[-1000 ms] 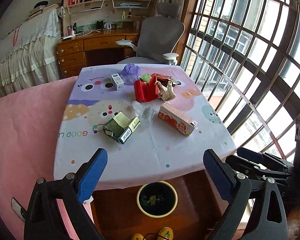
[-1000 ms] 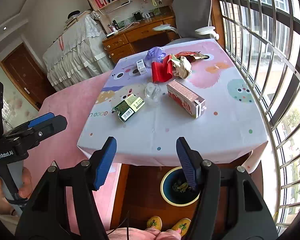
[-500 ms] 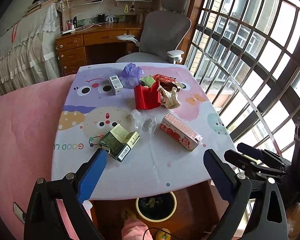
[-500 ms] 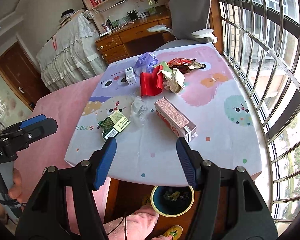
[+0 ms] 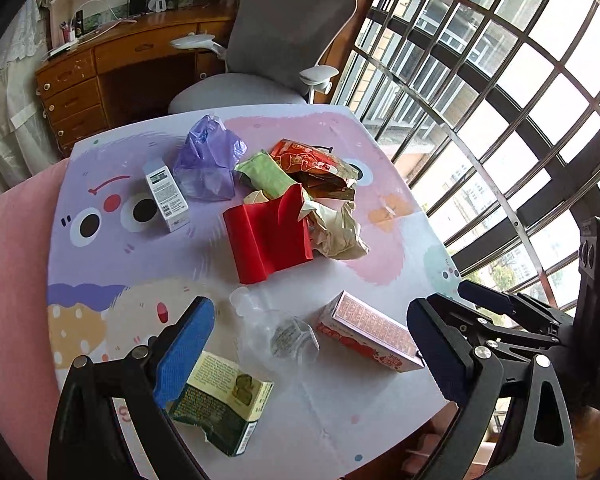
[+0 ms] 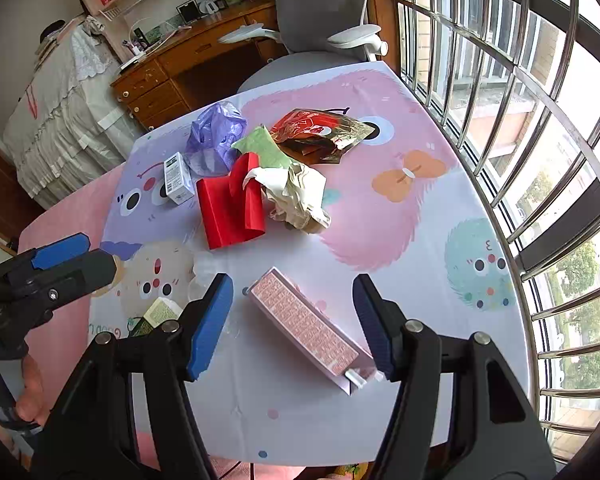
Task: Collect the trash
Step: 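Move both open tools back toward the red paper and white tissue, then grasp the white tissue with the right tool while the left tool approaches the red paper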
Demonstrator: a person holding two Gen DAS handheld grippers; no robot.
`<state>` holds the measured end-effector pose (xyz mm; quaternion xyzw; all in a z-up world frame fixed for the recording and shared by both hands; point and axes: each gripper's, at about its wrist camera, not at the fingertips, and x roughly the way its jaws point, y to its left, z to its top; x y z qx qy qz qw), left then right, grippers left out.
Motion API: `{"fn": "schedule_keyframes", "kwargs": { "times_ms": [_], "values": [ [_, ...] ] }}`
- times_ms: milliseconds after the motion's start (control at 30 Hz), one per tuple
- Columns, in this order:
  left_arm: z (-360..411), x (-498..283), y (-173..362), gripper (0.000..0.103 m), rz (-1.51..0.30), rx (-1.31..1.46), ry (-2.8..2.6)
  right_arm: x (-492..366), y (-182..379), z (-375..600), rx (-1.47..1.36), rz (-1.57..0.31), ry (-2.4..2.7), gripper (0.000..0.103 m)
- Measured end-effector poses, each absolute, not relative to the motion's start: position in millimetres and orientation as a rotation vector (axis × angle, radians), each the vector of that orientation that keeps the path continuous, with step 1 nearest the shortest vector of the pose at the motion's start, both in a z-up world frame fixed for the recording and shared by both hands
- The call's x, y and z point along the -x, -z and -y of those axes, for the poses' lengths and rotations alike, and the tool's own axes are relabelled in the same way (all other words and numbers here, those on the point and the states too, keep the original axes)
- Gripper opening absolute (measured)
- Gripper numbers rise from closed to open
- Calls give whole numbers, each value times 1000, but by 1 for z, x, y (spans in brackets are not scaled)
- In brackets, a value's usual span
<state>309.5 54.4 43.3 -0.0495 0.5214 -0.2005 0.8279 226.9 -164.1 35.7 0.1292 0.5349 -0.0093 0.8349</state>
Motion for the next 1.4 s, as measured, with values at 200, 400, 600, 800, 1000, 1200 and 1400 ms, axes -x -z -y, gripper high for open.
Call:
{"fn": "schedule_keyframes", "kwargs": {
  "times_ms": [200,400,600,800,1000,1200,1400],
  "values": [
    [-53,-377,8,98,-1189,85,453,-293,11,153,-225,-1186,59,59],
    [-69,-405,33,98,-1232,111,436,-334,56,144,-190,-1250,48,59],
    [-83,-411,45,98,-1263,154,381,-363,89,137,-143,-1299,31,59],
    [-73,-413,52,98,-1294,200,351,-372,110,146,-169,-1332,-13,47],
    [-50,-427,73,98,-1347,256,327,-369,111,167,-230,-1309,-54,32],
    [-26,-443,97,98,-1394,268,294,-365,110,190,-287,-1300,-75,27],
    [-13,-457,118,98,-1433,310,252,-358,111,204,-310,-1308,-95,27]
  ]
}}
